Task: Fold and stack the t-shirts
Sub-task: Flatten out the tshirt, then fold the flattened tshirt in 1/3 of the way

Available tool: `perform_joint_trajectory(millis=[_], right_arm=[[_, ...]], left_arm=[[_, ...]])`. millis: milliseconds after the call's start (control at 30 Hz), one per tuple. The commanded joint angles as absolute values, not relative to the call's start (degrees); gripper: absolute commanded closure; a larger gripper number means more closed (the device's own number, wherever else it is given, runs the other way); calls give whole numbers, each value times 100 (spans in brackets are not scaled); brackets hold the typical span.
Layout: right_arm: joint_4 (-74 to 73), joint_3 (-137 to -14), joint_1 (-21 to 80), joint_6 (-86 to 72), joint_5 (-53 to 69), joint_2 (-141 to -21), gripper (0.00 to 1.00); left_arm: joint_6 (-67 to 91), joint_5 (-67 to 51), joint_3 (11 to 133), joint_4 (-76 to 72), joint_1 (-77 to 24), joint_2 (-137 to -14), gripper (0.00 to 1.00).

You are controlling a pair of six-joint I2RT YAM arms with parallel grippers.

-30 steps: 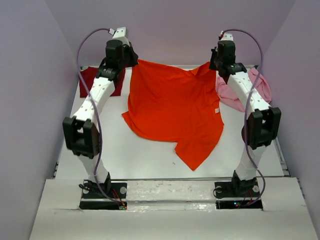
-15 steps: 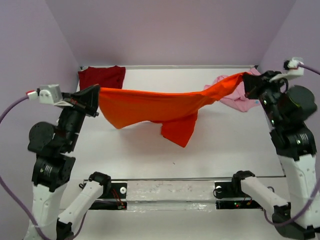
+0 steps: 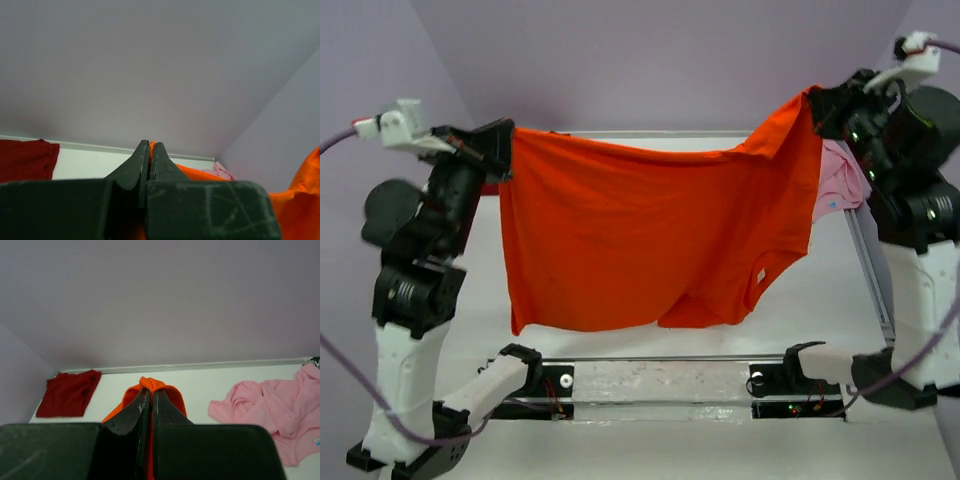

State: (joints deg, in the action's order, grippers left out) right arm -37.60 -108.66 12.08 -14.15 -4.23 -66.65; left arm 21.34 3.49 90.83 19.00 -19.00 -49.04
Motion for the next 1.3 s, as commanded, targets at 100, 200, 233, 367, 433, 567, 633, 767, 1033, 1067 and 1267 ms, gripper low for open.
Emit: perform_joint_trajectory(millis=[100, 200, 233, 367, 433, 567, 633, 767, 1033, 1067, 1267], right_arm=[[-3726, -13204, 1222, -827, -1467, -10094, 100], [-3788, -13850, 1099, -817, -1590, -11659, 100], [-3727, -13973, 1099, -826, -1600, -11994, 100], [-3612, -14754, 1037, -835, -1564, -13541, 100], [-3542, -14905, 976, -870, -1433, -14219, 100], [-3507, -14898, 976, -879, -1292, -14756, 100], [-3332, -14652, 976, -826, -1257, -14774, 100], [-3041, -14265, 976, -747, -1213, -14599, 100], [-2804, -13580, 976, -694, -1283, -13783, 100], [-2752, -13353, 976, -677, -1327, -13677, 100], [-2593, -12648, 976, -756, -1388, -12842, 100]], left_arm=[[2030, 405, 8737, 556, -1205, -7521, 100], [1969, 421, 8675, 80, -985, -8593, 100], [1864, 439, 8701, 36, -950, -8892, 100], [1688, 624, 9252, -281, -853, -10646, 100], [1635, 633, 9578, -255, -835, -11256, 100], [1442, 475, 10440, -44, -809, -12400, 100], [1433, 379, 10722, -17, -800, -12778, 100], [1459, 211, 11030, -18, -800, -13130, 100], [1415, 149, 10864, -97, -809, -12780, 100], [1389, 167, 10794, -97, -800, -12649, 100], [1388, 149, 10398, -237, -800, -12086, 100]])
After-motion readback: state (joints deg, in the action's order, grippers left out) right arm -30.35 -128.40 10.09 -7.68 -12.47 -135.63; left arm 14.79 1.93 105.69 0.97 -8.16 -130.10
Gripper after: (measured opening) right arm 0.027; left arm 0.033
